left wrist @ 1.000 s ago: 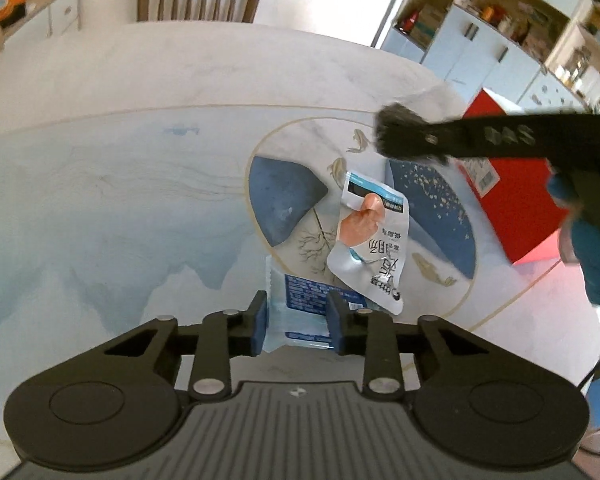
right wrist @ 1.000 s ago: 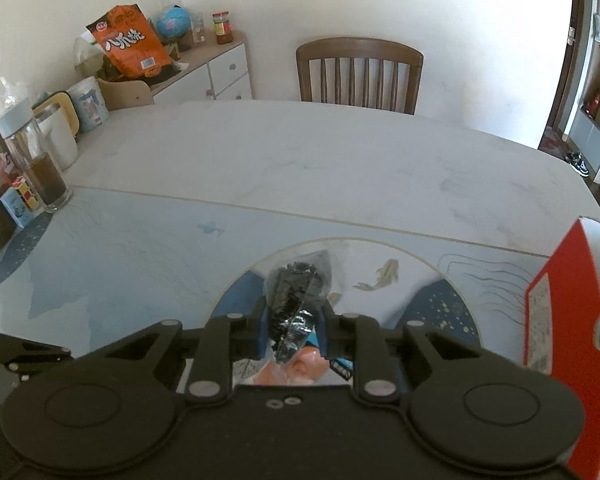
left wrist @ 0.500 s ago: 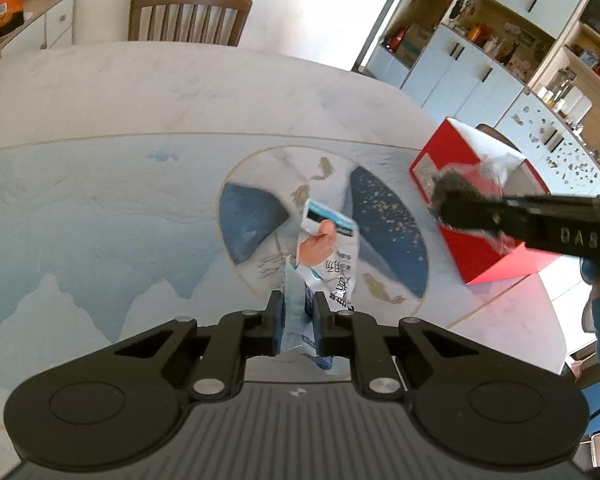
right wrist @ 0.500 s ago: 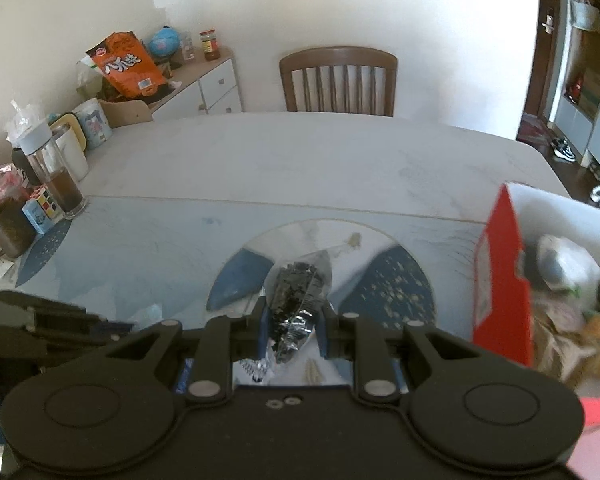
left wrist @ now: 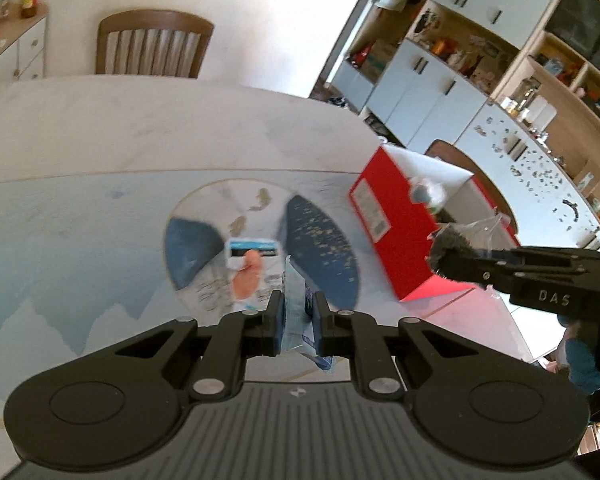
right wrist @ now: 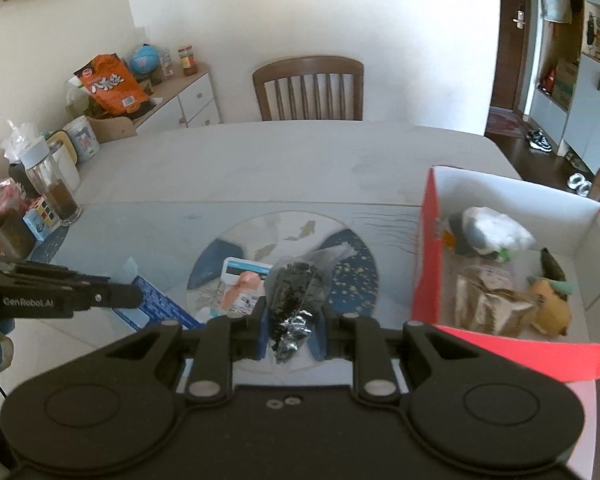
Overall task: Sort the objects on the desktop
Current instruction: 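Carry the blue bar and dark seaweed packet over the red box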
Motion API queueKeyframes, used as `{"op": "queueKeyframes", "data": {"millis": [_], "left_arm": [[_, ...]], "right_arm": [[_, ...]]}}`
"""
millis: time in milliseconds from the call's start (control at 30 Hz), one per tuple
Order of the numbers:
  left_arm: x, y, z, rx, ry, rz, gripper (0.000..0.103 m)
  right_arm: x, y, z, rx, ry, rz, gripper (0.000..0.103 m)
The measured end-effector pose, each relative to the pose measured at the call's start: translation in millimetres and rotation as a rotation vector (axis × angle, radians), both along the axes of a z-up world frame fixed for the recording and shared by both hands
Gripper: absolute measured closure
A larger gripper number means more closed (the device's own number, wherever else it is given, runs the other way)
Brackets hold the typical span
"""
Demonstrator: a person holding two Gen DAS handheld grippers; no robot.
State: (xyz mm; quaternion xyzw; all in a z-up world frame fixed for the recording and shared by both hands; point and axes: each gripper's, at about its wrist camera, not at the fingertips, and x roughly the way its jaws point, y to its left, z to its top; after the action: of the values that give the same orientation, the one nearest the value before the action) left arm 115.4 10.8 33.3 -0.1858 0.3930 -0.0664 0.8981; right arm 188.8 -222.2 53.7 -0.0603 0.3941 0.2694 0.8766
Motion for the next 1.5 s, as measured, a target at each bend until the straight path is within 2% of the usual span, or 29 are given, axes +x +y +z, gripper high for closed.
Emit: {"op": "queueKeyframes", "data": {"millis": [333, 700, 1067, 1500], "left_arm": [[21.5, -38.1, 29.2, -0.022, -0.072, -0.07, 0.09], [61.6, -93.4, 45.8, -0.054, -0.115, -0.153, 0.09], [108.9, -150.3, 52.2, -0.065, -0.134, -0.211, 0.09], [155.8, -204.9, 44.0, -0.083, -0.114, -0.248, 0.09]], "right_arm": [[-2.5, -43.6, 11.8, 0.011, -0.012, -0.061, 0.081], [11.9, -91.4, 19.5, 0.005, -0.026, -0.111, 0.081], [41.0, -137.1, 19.6, -0.003, -0.028, -0.135, 0.081], [70.3, -182.2, 17.9, -0.036, -0.037, -0.158, 0.081]]}}
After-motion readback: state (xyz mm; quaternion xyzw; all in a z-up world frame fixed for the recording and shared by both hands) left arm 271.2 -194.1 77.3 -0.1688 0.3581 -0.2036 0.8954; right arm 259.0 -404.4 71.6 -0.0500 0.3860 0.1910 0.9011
